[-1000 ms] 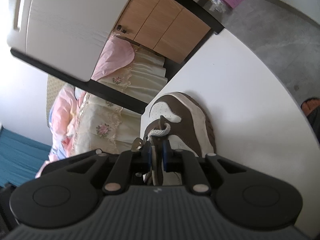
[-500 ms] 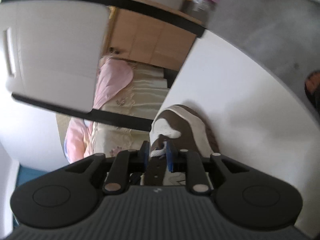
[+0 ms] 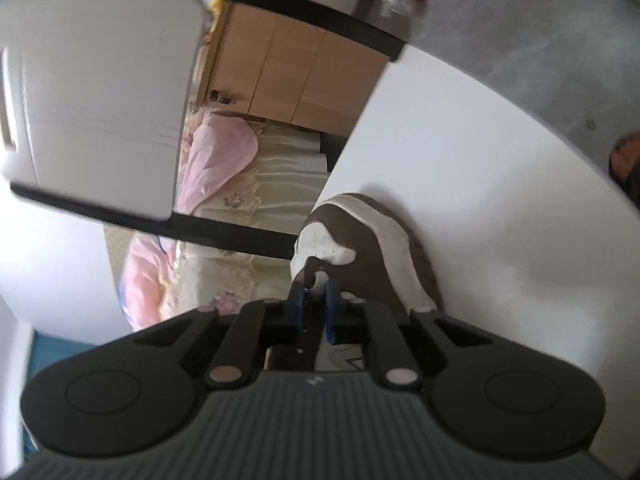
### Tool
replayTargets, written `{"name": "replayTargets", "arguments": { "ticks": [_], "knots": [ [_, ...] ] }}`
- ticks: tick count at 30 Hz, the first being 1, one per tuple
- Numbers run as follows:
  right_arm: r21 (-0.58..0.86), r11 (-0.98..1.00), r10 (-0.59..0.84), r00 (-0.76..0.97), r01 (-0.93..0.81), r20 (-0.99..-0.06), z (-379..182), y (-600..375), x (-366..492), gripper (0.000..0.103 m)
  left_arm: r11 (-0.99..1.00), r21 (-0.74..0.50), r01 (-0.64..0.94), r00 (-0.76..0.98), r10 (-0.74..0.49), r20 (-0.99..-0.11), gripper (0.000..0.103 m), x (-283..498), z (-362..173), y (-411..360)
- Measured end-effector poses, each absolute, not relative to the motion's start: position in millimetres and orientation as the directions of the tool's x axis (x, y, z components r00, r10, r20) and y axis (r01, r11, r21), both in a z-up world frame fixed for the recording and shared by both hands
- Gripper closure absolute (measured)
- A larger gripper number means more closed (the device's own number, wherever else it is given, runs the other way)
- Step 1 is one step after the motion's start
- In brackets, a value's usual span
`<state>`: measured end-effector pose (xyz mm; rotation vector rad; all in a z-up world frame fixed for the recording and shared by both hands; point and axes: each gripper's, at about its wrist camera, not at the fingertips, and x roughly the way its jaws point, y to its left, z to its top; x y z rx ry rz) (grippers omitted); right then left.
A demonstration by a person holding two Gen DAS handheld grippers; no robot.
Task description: Lace up shoes with both hands
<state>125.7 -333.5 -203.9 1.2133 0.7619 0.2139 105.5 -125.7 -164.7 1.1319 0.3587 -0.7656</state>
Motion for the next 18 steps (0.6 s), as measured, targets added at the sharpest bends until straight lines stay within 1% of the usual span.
{"name": "replayTargets", "arguments": {
  "ticks": [3,9,14,18],
  "knots": [
    [0.886,0.405,0.516,0.743,0.226,-0.426,-199,-331,124,0.099,0.235,0.672,0.702,0.706,-0.353,-0.614,0.099,106,-165,-125],
    [0.877,0.412,0.462,0.772,0.248,-0.436,-196,-335,113,0.099,0.276,0.668,0.691,0.721,-0.327,-0.61,0.098,103,-164,-129],
    [0.852,0.472,0.43,0.784,0.228,-0.448,-189,-334,110,0.099,0.363,0.626,0.69,0.723,-0.313,-0.616,0.098,103,-161,-131],
    [0.842,0.498,0.441,0.775,0.208,-0.453,-187,-334,109,0.099,0.41,0.598,0.689,0.721,-0.296,-0.627,0.098,100,-158,-132]
  ]
}}
